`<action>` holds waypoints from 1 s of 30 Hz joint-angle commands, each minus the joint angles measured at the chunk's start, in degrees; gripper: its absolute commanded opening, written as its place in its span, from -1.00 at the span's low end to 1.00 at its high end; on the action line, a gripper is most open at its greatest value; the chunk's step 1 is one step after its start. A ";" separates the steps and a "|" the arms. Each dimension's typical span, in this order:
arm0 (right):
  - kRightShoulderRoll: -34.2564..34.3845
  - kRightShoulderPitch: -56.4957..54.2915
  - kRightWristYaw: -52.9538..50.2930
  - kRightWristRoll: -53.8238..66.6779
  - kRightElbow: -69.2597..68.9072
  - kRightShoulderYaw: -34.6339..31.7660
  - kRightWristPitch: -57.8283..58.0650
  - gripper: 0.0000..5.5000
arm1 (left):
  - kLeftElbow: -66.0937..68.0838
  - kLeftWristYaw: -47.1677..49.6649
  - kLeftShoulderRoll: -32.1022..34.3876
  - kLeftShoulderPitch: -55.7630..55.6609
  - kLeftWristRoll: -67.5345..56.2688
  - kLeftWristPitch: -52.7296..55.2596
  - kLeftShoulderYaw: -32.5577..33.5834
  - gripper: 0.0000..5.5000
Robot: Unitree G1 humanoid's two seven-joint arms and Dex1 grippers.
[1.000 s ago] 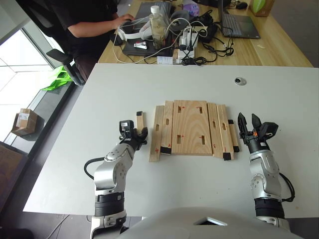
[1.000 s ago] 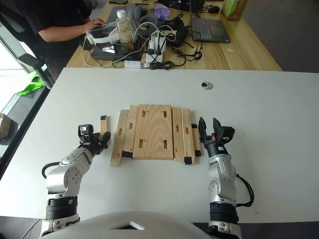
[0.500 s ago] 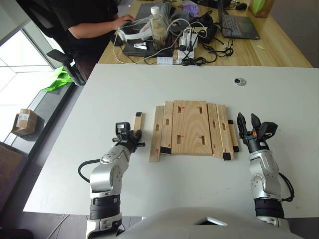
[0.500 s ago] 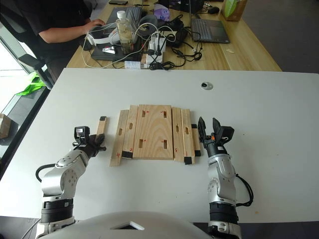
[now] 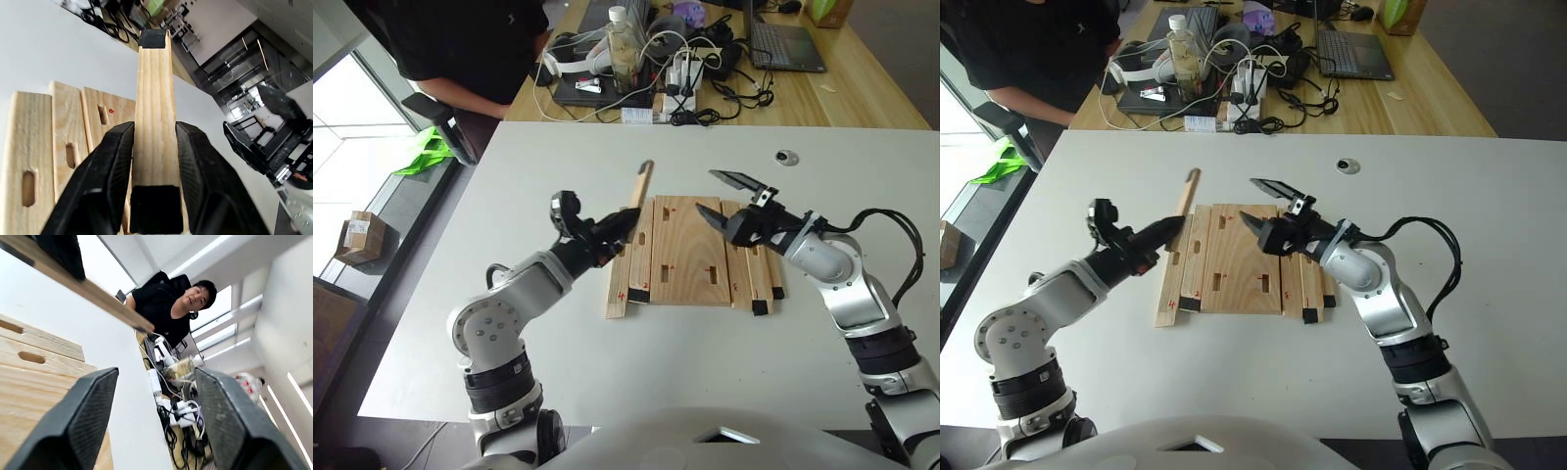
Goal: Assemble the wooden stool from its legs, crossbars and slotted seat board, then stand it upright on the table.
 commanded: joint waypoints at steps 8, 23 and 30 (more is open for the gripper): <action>-5.98 -8.00 4.20 -15.74 2.39 6.43 -8.32 0.05 | -6.22 -1.31 8.24 -7.10 5.36 6.88 -14.95 -0.52; -5.99 -5.63 7.98 -19.49 -1.04 9.21 -6.42 -0.45 | -5.49 -0.06 5.85 -8.39 8.89 7.85 -15.43 -0.52; -6.71 -5.50 7.87 -20.94 0.72 8.92 -4.97 -0.86 | -6.40 -2.09 7.63 -8.58 11.11 7.44 -17.25 -0.52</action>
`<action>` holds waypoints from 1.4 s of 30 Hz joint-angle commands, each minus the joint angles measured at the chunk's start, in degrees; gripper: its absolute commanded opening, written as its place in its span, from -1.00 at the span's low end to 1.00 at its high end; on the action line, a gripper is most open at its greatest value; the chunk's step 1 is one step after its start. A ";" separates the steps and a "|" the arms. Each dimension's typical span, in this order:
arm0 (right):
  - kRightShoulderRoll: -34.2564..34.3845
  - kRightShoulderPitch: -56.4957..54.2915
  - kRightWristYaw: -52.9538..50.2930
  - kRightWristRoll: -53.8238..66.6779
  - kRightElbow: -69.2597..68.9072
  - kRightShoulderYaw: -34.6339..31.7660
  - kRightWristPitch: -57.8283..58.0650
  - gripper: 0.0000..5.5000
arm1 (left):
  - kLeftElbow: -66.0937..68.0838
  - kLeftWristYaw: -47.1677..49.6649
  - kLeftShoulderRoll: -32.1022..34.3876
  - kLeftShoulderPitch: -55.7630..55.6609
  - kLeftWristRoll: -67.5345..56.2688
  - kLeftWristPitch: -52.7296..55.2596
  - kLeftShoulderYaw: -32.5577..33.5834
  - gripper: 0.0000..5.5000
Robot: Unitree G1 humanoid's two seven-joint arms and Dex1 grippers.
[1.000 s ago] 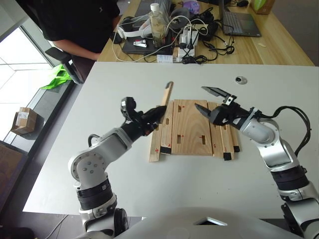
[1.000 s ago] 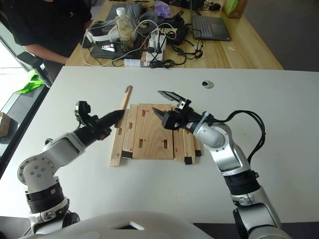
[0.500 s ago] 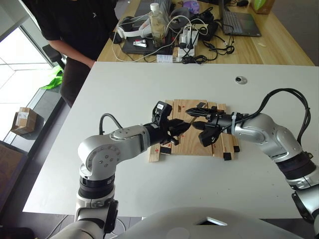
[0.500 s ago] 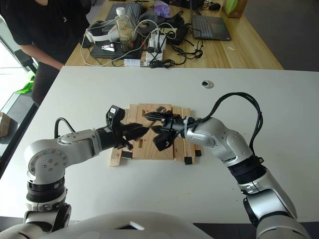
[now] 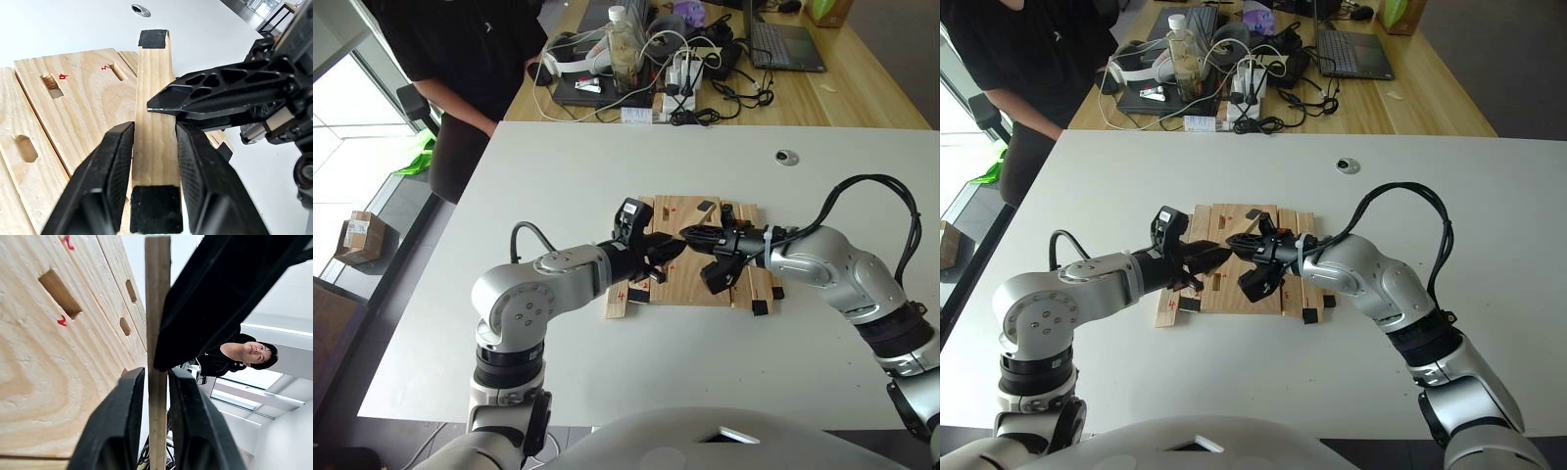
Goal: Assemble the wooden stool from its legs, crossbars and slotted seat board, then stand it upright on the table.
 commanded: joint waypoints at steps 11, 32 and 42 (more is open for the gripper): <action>2.01 5.88 -1.46 9.45 3.65 -7.72 8.99 -0.86 | 0.68 -3.20 2.18 -0.44 2.74 -5.76 7.82 0.08; 20.19 9.84 -4.50 42.81 -11.57 -10.16 45.25 -0.86 | 7.99 7.99 -15.21 -7.89 35.42 -34.95 -9.60 0.08; 16.82 7.26 -12.38 60.99 -10.57 -36.80 78.30 -0.86 | 4.32 11.33 -8.76 -3.20 36.89 -38.37 13.03 0.08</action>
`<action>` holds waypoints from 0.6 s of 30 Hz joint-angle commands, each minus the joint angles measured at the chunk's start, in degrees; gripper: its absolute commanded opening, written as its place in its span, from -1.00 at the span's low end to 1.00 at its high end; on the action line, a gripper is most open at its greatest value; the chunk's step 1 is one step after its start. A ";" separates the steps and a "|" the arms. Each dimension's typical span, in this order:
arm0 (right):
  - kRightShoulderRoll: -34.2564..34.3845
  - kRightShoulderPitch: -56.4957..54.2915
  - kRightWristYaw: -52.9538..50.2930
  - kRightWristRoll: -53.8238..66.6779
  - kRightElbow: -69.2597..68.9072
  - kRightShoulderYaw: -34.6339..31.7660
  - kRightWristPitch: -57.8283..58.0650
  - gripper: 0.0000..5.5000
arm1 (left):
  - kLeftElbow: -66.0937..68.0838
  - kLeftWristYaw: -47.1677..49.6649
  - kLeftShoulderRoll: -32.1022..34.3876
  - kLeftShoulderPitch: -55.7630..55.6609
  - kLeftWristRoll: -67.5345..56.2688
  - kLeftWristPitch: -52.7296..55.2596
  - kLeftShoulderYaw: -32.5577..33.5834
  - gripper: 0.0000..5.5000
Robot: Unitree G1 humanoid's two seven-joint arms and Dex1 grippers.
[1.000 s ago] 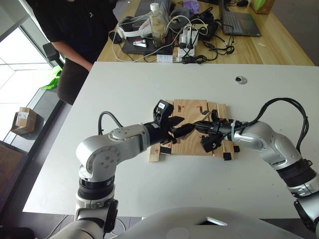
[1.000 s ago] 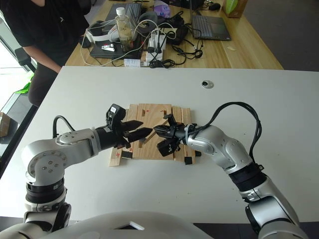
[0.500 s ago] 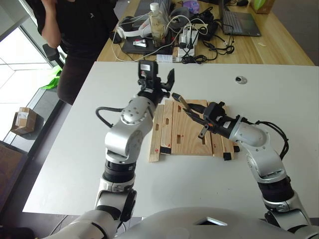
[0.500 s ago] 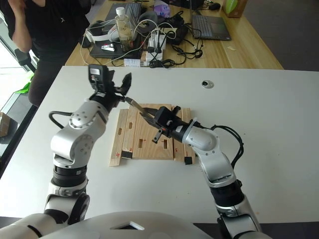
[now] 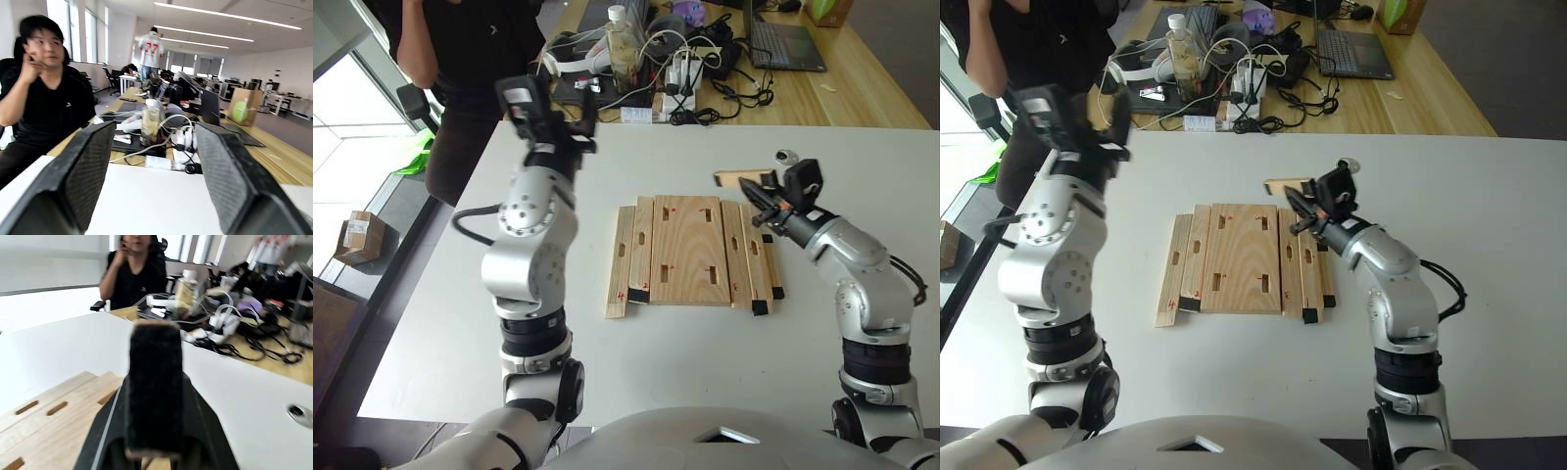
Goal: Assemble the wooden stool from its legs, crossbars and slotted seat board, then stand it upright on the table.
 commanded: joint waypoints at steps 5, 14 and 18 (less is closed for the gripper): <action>-7.96 -10.23 -0.50 11.51 -1.02 -7.27 37.90 -0.86 | -4.11 1.56 -3.49 15.31 1.77 0.83 -0.68 0.08; -9.61 -16.61 -7.04 19.85 8.44 -9.41 50.28 -0.86 | -5.30 4.17 -9.73 21.11 3.77 -0.45 -4.85 0.08; -10.31 -15.39 -12.22 19.13 7.67 -8.96 50.28 -0.86 | -4.90 3.98 -10.52 22.51 4.45 -0.84 -5.17 0.08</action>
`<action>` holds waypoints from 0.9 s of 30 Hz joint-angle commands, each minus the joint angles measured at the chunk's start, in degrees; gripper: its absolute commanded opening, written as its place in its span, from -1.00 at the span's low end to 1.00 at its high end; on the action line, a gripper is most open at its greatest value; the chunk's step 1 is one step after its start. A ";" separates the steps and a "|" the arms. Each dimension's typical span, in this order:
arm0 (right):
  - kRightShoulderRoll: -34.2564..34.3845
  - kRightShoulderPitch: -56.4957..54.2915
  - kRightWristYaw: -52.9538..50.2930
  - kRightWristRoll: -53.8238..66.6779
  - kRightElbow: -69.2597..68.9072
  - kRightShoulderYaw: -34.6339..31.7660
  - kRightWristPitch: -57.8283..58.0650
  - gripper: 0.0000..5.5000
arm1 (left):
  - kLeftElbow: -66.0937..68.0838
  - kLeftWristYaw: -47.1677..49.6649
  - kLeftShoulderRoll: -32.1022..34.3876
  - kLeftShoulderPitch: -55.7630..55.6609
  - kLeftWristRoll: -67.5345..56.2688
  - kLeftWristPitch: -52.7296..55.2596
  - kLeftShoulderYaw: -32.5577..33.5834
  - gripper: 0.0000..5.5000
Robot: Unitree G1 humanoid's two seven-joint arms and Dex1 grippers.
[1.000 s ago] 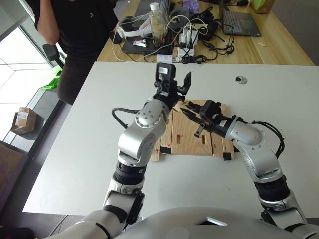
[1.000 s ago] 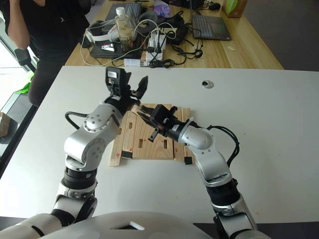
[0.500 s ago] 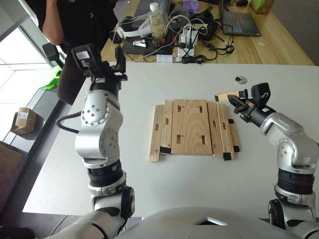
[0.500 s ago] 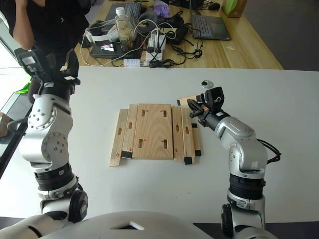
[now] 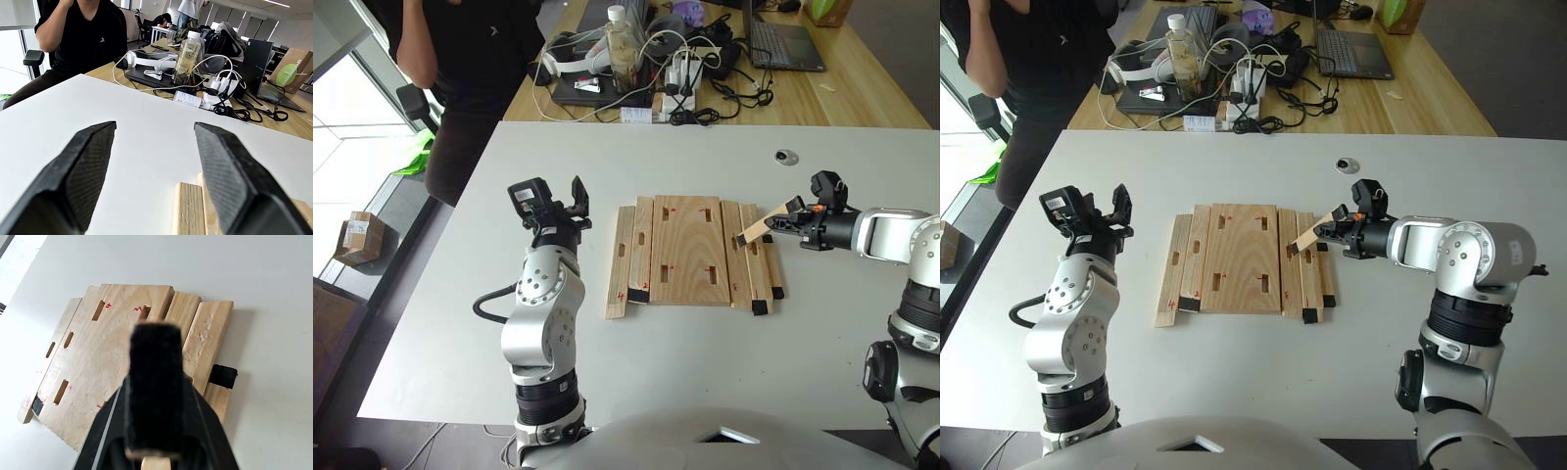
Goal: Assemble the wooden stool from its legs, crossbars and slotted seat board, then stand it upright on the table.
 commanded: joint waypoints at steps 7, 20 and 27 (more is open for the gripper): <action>-3.08 -0.27 -8.45 0.49 3.53 0.17 0.60 -0.86 | 0.27 0.54 -1.82 2.14 1.58 -0.65 -0.19 0.08; 2.08 -6.76 -26.72 15.58 9.07 -5.04 0.60 -0.86 | -0.14 4.06 -4.47 3.63 2.09 -3.29 -0.70 0.08; 4.55 -6.10 -40.71 22.76 9.37 -8.74 0.60 -0.86 | 0.23 4.69 -4.25 3.34 1.89 -3.68 -1.36 0.08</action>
